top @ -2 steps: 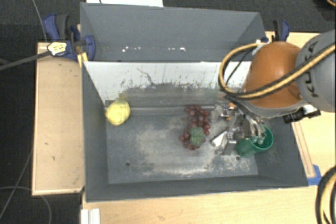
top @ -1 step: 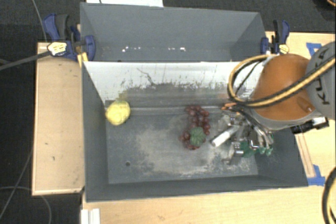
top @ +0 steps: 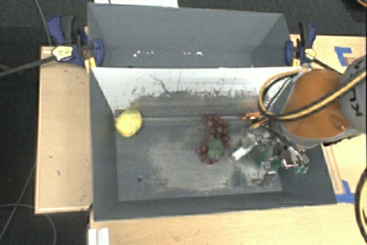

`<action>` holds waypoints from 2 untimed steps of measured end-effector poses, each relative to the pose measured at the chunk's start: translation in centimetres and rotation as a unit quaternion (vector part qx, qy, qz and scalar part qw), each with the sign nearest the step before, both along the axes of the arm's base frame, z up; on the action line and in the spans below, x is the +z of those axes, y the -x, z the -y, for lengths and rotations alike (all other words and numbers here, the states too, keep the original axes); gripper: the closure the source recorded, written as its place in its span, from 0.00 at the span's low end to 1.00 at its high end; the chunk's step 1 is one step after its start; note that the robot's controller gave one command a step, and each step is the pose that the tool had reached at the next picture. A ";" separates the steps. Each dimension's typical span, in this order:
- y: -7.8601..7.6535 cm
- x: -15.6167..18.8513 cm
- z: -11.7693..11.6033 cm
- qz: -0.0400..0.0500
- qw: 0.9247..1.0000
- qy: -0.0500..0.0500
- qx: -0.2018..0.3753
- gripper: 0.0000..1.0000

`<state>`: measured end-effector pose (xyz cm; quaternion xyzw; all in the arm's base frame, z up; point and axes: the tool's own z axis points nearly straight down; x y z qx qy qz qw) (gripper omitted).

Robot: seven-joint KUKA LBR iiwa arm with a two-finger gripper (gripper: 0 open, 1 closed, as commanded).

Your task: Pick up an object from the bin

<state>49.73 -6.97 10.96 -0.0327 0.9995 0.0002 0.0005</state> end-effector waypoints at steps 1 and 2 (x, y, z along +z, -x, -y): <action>-1.3 2.4 -0.7 0.004 0.998 0.000 -0.070 0.00; -1.0 0.5 0.3 0.005 0.996 -0.001 -0.084 0.00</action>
Offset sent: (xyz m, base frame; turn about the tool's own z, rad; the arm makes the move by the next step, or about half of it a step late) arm 0.0017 -0.0230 -0.0280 0.2232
